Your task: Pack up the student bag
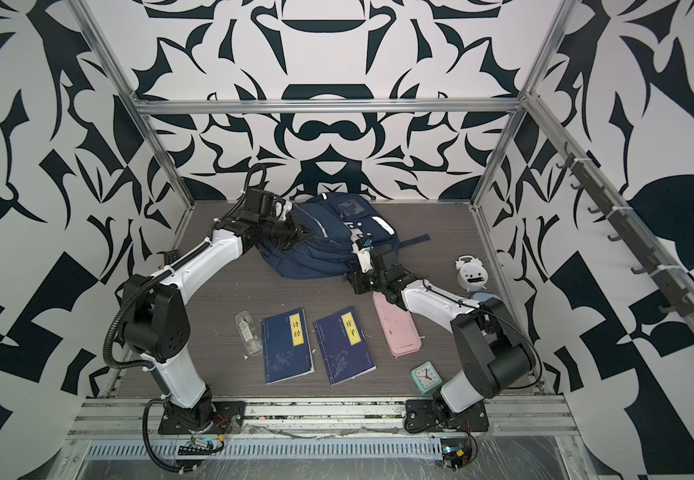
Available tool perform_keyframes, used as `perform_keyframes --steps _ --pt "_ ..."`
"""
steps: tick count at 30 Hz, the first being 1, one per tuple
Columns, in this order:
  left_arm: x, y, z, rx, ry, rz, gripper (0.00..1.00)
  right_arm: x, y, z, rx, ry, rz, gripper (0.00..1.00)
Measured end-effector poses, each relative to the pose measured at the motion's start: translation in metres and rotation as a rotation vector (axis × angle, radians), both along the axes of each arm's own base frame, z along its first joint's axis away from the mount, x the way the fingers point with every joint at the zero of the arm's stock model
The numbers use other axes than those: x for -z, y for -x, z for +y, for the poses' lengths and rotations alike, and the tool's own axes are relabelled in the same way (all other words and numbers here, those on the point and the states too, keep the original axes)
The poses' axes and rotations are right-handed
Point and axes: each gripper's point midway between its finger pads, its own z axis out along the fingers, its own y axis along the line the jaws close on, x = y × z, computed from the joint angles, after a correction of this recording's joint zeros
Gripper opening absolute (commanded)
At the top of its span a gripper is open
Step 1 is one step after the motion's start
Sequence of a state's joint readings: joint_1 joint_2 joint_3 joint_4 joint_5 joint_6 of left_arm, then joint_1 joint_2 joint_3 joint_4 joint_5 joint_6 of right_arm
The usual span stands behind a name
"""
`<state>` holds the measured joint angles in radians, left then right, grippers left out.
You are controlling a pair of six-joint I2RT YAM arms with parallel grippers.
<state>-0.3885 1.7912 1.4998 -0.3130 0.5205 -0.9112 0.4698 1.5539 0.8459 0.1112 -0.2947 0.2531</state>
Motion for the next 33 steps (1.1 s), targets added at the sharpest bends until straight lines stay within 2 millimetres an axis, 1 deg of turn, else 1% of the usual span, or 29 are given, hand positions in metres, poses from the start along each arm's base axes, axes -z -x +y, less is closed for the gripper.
perform_keyframes --steps 9,13,17,24,27,30,33 --pt "-0.005 0.0 0.0 0.005 -0.003 -0.01 0.0 0.021 -0.002 0.008 -0.024 -0.038 0.057 0.27" --pt "-0.005 0.0 0.0 0.006 -0.004 -0.009 0.0 0.024 -0.004 0.011 -0.028 -0.048 0.059 0.32" --pt "-0.005 0.0 0.0 0.005 -0.004 -0.008 0.0 0.027 -0.008 0.014 -0.033 -0.054 0.051 0.32" --pt "-0.005 0.0 0.0 0.006 -0.004 -0.008 0.0 0.038 -0.012 0.02 -0.05 -0.07 0.057 0.32" --pt "-0.005 0.0 0.0 0.006 -0.004 -0.008 0.0 0.039 -0.015 0.021 -0.049 -0.075 0.046 0.33" --pt "-0.005 0.0 0.0 0.006 -0.004 -0.008 0.0 0.037 -0.018 0.022 -0.047 -0.079 0.03 0.3" --pt "-0.005 -0.001 0.0 0.005 -0.005 -0.009 0.0 0.036 -0.019 0.022 -0.049 -0.078 0.019 0.22"
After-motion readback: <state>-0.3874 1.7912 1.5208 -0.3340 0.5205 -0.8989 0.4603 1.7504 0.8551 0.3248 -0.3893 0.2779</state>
